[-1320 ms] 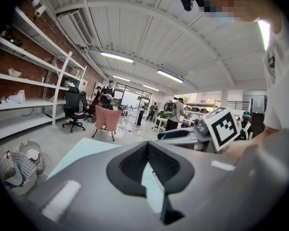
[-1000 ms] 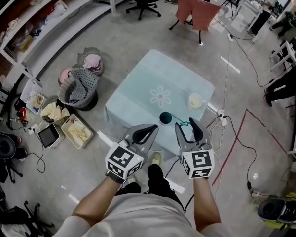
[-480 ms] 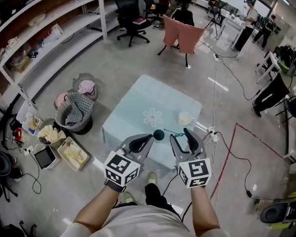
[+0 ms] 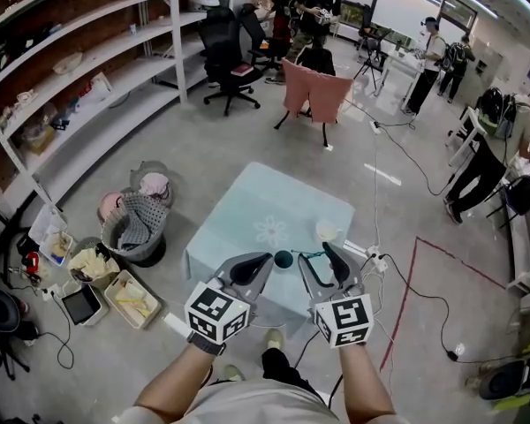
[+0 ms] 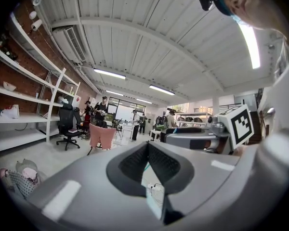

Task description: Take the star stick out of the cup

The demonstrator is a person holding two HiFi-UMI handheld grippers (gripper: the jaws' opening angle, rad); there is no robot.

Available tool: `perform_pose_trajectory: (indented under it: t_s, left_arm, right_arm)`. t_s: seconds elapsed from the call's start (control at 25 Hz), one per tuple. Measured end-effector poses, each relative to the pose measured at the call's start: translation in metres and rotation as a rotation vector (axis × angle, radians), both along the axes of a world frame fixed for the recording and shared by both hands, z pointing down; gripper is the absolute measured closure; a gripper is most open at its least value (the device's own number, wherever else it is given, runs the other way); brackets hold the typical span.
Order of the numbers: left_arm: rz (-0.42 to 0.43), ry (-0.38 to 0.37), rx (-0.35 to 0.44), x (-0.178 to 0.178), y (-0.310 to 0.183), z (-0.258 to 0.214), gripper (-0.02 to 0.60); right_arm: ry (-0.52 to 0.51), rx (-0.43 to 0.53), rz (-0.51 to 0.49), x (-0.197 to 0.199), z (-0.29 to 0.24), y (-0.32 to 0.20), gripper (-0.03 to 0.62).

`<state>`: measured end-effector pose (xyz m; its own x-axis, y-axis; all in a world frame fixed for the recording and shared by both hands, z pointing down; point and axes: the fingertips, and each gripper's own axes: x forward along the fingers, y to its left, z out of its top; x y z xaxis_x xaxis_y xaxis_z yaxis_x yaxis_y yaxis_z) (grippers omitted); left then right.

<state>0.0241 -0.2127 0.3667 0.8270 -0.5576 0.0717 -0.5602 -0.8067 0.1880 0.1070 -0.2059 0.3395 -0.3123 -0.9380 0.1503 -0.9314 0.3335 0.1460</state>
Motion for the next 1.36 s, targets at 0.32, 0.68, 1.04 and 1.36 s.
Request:
perform_pose_trajectory:
  t_s: [0.32,0.68,1.04,1.36]
  left_arm:
    - [0.004,0.013,0.021,-0.009,0.007,-0.017,0.575]
    - [0.012,0.014,0.027,-0.012,0.011,-0.02,0.575]
    - [0.014,0.017,0.028,-0.011,0.011,-0.021,0.575]
    - [0.008,0.017,0.028,-0.011,0.009,-0.018,0.575]
  right_arm:
    - [0.023,0.037,0.001,-0.012,-0.018,0.008,0.388]
    - [0.021,0.047,0.008,-0.016,-0.022,0.012,0.388]
    - [0.023,0.052,0.01,-0.016,-0.025,0.012,0.388]
    - [0.024,0.052,0.005,-0.016,-0.021,0.011,0.388]
